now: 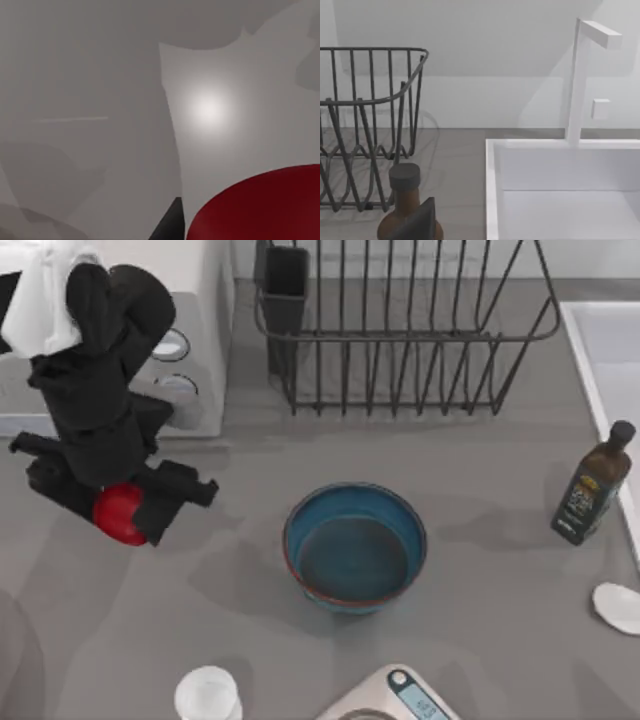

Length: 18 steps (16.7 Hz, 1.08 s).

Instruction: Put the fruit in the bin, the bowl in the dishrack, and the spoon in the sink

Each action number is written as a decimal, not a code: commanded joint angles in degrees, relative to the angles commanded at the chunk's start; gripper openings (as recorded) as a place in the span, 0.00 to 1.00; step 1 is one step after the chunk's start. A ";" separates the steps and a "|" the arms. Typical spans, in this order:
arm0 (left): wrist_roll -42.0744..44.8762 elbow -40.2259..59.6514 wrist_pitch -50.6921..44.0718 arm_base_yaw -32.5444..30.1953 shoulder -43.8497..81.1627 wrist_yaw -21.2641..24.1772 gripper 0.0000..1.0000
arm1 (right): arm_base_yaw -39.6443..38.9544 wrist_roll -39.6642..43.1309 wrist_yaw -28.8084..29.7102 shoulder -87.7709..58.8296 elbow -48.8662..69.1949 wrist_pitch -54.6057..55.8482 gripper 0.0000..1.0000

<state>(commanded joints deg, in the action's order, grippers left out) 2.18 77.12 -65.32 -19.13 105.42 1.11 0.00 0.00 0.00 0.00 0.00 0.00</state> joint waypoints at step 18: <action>-63.94 -13.43 -6.74 41.79 -30.58 -0.97 0.00 | 0.00 0.00 0.00 0.00 0.00 0.00 1.00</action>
<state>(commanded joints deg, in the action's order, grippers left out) -61.76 63.69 -72.06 22.66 74.84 0.14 0.00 0.00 0.00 0.00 0.00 0.00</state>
